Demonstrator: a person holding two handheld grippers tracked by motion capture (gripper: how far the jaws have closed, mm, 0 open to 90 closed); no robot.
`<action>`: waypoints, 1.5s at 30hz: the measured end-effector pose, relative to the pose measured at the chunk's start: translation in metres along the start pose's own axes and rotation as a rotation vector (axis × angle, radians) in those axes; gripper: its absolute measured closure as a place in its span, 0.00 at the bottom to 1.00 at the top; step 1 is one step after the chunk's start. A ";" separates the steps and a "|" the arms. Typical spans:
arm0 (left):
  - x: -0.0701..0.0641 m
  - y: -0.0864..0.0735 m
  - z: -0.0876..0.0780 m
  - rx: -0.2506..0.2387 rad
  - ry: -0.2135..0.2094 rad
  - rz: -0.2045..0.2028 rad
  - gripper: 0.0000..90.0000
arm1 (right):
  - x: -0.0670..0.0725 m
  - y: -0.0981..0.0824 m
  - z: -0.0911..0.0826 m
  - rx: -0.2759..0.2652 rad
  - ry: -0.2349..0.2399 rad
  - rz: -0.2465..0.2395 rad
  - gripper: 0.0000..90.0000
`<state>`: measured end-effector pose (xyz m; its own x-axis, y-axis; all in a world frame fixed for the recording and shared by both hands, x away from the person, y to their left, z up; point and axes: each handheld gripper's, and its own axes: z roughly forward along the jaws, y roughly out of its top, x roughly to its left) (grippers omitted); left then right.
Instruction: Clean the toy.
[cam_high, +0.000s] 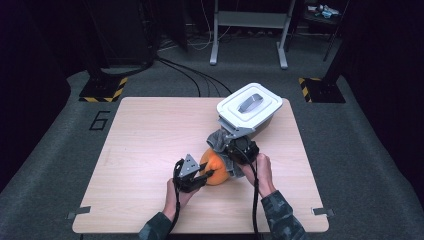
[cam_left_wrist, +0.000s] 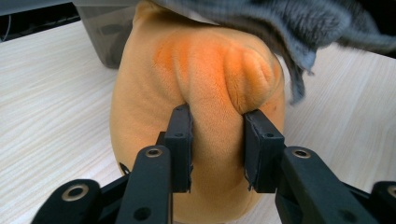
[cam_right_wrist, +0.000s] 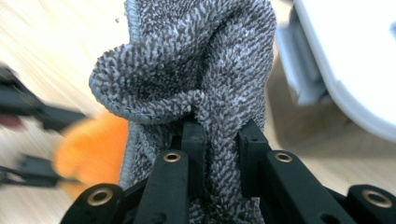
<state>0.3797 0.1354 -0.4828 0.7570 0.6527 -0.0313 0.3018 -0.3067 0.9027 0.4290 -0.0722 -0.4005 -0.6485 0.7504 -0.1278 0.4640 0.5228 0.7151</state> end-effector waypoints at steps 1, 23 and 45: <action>0.001 -0.001 0.000 -0.001 -0.004 -0.009 0.74 | 0.002 0.002 -0.002 -0.030 0.015 0.012 0.86; -0.004 0.023 -0.021 -0.005 0.024 -0.028 0.37 | 0.001 -0.015 0.027 0.028 -0.003 0.076 0.86; 0.002 0.002 -0.017 0.018 -0.012 -0.054 0.78 | 0.023 0.009 0.023 0.006 -0.021 -0.040 0.85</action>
<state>0.3721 0.1481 -0.4738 0.7460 0.6605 -0.0852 0.3532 -0.2839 0.8914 0.4322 -0.0414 -0.4125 -0.6538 0.7372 -0.1705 0.4415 0.5547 0.7052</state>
